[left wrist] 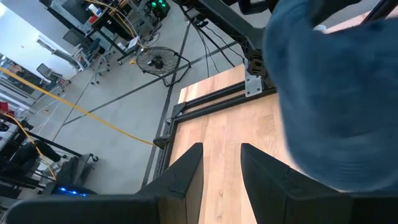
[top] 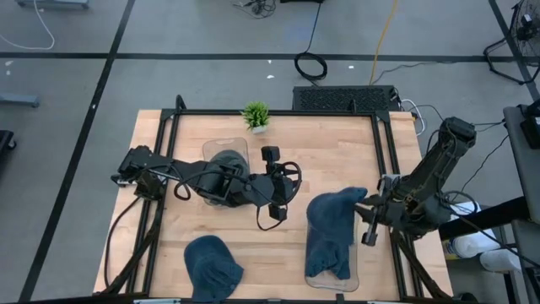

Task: Pick & Place hat
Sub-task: Put the blue cap into the bottom transparent bin

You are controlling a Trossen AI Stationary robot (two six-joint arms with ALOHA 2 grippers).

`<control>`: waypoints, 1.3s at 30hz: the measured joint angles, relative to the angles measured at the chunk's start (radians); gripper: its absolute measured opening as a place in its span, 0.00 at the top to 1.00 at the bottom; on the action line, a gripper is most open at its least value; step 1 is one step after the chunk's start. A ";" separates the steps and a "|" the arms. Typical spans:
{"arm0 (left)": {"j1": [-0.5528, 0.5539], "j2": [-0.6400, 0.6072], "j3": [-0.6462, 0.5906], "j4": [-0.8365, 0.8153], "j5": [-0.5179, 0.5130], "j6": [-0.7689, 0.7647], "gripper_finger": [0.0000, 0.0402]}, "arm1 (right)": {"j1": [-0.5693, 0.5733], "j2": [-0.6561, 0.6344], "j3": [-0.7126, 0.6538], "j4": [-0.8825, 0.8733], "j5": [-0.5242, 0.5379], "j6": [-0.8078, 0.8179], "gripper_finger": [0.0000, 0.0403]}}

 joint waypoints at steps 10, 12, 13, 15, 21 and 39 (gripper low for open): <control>0.000 0.000 0.000 0.000 0.000 0.000 0.71 | 0.063 0.019 0.001 0.037 0.260 0.063 0.98; 0.000 0.000 0.000 0.000 0.000 0.000 0.71 | 0.082 0.040 0.001 0.046 0.260 0.065 0.98; 0.000 0.000 0.000 0.000 0.000 0.000 0.71 | 0.103 0.044 0.001 0.055 0.260 0.065 0.98; 0.000 0.000 0.000 0.000 0.000 0.000 0.71 | 0.152 0.050 0.001 0.078 0.259 0.067 0.98; 0.000 -0.001 0.000 0.000 0.000 0.000 0.71 | 0.317 0.075 0.001 0.075 0.255 0.169 0.98; 0.000 -0.001 0.000 0.000 0.000 0.000 0.71 | 0.136 0.401 0.001 0.078 0.257 0.383 0.98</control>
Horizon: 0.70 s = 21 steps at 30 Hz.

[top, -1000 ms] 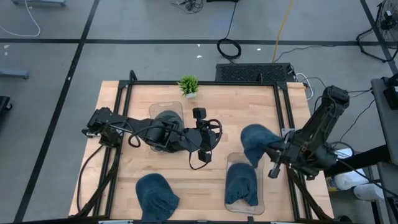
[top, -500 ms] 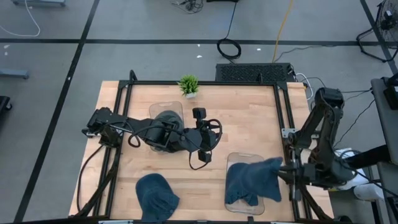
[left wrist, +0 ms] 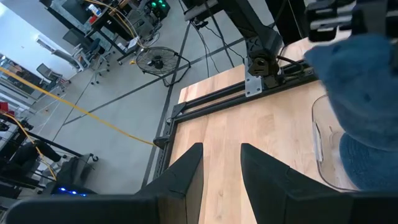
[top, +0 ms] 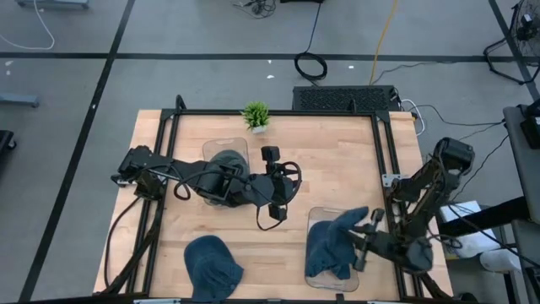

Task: Pick & Place hat
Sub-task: Put the blue cap into the bottom transparent bin

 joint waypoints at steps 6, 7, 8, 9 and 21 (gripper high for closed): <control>0.000 0.000 0.000 0.000 0.000 0.000 0.71 | -0.081 0.049 0.036 0.045 0.001 -0.137 0.98; 0.000 0.000 0.000 0.000 0.000 0.000 0.71 | -0.090 0.053 0.047 0.046 0.000 -0.158 0.98; 0.000 0.000 0.000 0.000 0.000 0.000 0.71 | -0.098 0.056 0.057 0.046 0.000 -0.178 0.98; 0.000 0.000 0.000 0.000 0.000 0.000 0.71 | -0.106 0.058 0.064 0.046 0.002 -0.196 0.98; 0.000 0.000 0.000 0.000 0.000 0.000 0.71 | -0.174 0.017 0.079 0.250 0.003 -0.494 0.98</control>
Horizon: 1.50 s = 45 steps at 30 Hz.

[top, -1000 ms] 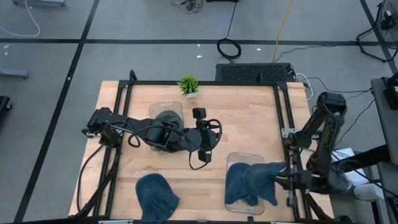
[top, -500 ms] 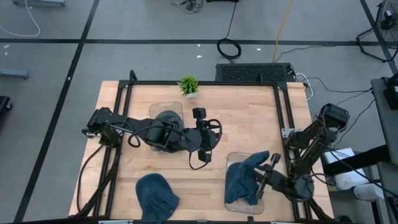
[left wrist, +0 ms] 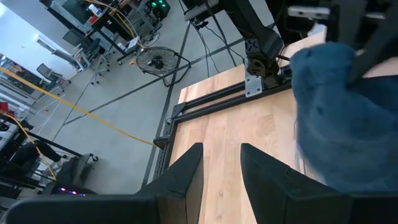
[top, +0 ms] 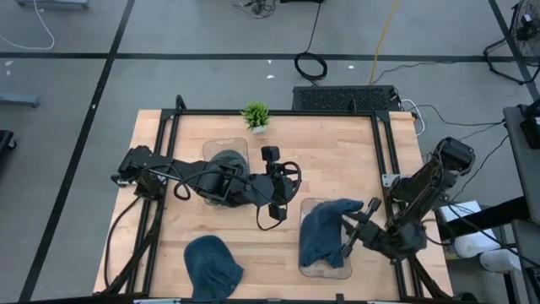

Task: Pick & Place hat
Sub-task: Put the blue cap into the bottom transparent bin

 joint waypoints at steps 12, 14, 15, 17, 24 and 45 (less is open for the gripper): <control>0.000 0.000 0.000 0.000 0.000 0.000 0.71 | -0.001 -0.013 0.000 -0.194 -0.001 0.168 0.98; 0.000 0.000 0.000 0.000 0.000 0.000 0.71 | -0.001 0.001 0.000 -0.211 -0.001 0.215 0.98; 0.000 0.000 0.000 0.000 0.000 0.000 0.71 | -0.001 0.012 0.000 -0.211 -0.001 0.234 0.98; 0.000 0.000 0.000 0.000 0.000 0.000 0.71 | 0.003 0.035 0.000 -0.210 -0.001 0.271 0.98; 0.000 0.000 0.000 0.000 0.000 0.000 0.71 | 0.024 0.092 0.000 -0.218 -0.001 0.322 0.94; 0.000 0.000 0.000 0.000 0.000 0.000 0.71 | 0.118 0.038 0.000 -0.137 -0.184 0.380 0.34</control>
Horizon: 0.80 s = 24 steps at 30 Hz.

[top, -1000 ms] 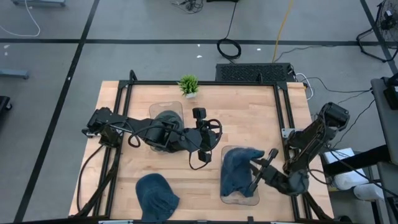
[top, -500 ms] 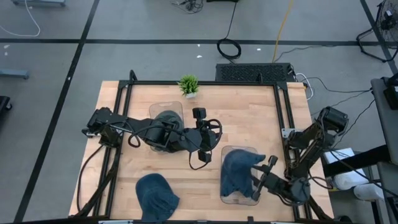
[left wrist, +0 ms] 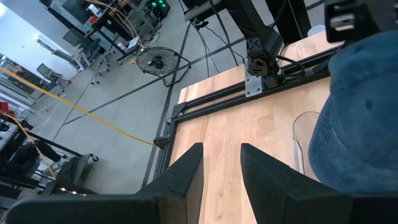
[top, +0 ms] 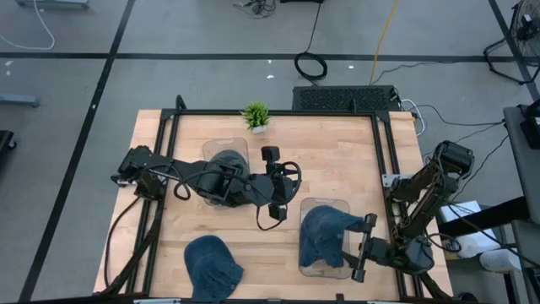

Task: Pick & Place hat
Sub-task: Put the blue cap into the bottom transparent bin

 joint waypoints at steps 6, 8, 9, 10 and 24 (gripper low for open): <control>0.000 0.000 0.000 0.000 0.000 0.000 0.71 | 0.025 -0.005 0.000 -0.022 0.182 -0.046 0.23; 0.000 0.000 0.000 0.000 0.000 0.000 0.71 | 0.026 -0.006 0.000 0.023 0.174 0.003 0.20; 0.000 0.000 0.000 0.000 0.000 0.000 0.71 | 0.027 -0.010 0.000 0.053 0.173 0.017 0.19; 0.000 0.000 0.000 0.000 0.000 0.000 0.71 | 0.027 -0.014 0.000 0.074 0.175 0.027 0.18; 0.000 0.000 0.000 0.000 0.000 0.000 0.71 | 0.106 -0.018 -0.008 0.028 0.024 0.375 0.17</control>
